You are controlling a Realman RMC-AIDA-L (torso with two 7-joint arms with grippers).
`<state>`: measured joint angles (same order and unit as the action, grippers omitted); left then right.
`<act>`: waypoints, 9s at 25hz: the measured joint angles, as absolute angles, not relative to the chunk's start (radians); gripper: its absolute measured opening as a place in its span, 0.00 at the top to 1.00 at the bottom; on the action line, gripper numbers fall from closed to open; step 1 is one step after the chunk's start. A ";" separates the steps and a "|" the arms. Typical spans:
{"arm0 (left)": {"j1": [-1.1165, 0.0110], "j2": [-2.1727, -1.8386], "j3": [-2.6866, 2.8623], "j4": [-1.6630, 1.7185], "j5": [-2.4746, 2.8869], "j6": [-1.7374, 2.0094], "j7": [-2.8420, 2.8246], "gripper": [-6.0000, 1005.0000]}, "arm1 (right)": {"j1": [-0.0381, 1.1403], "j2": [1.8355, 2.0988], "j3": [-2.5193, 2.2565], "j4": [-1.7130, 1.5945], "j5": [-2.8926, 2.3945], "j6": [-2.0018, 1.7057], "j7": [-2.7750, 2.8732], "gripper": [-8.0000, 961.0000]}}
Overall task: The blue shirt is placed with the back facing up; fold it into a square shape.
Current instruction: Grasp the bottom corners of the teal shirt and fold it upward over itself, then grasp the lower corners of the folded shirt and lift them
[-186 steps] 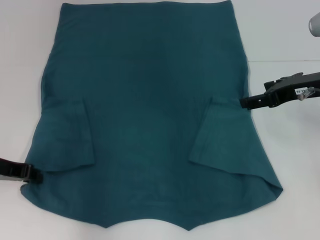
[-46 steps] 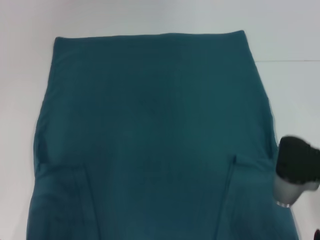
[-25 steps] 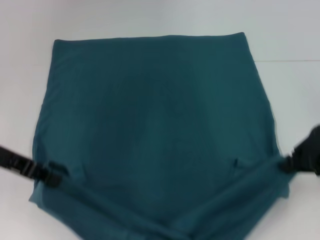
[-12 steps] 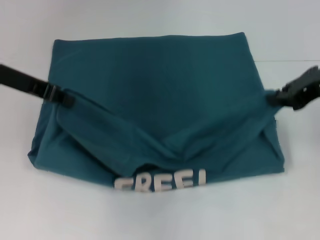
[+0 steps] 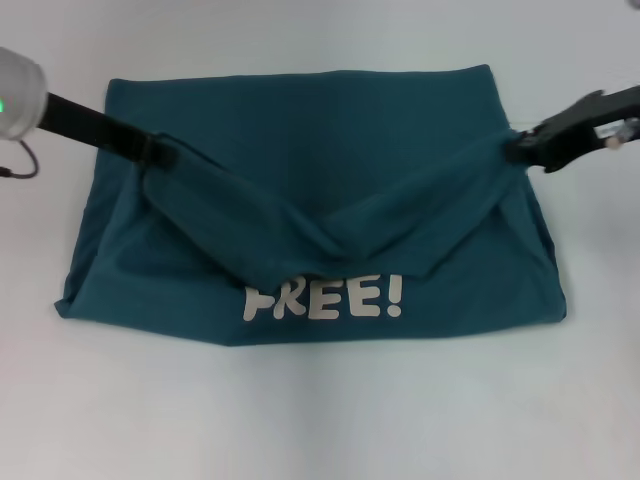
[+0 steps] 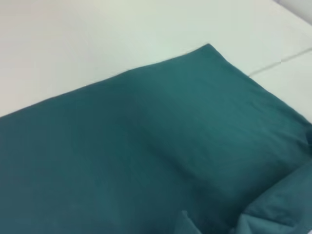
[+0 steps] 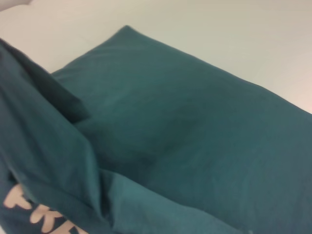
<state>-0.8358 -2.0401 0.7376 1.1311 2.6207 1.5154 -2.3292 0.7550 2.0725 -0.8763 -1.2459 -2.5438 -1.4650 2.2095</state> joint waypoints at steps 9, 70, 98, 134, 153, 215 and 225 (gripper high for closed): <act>-0.878 -2.021 0.781 1.049 2.631 1.454 -2.337 0.98 | 0.852 2.050 -0.873 -1.002 -2.447 -1.415 1.995 0.91; -0.812 -2.101 0.823 0.777 2.702 0.718 -2.226 0.51 | 0.837 2.057 -0.882 -0.632 -2.427 -0.678 1.968 0.41; -0.733 -2.029 0.740 1.048 2.857 1.519 -2.894 0.10 | 0.708 2.090 -0.940 -1.040 -2.577 -1.015 2.128 0.04; -0.744 -2.031 0.714 0.827 2.851 1.313 -2.936 0.13 | 0.675 2.091 -1.002 -1.060 -2.586 -1.016 2.139 0.04; -0.763 -2.039 0.740 0.789 2.835 1.269 -2.855 0.34 | 0.657 2.092 -1.020 -1.064 -2.586 -1.031 2.154 0.04; -0.742 -2.058 0.792 0.832 2.837 1.221 -2.664 0.94 | 0.487 2.097 -1.061 -1.126 -2.629 -1.281 2.613 0.27; -0.736 -2.062 0.791 0.832 2.832 1.221 -2.656 0.94 | 0.510 2.096 -1.096 -1.056 -2.591 -1.219 2.608 0.21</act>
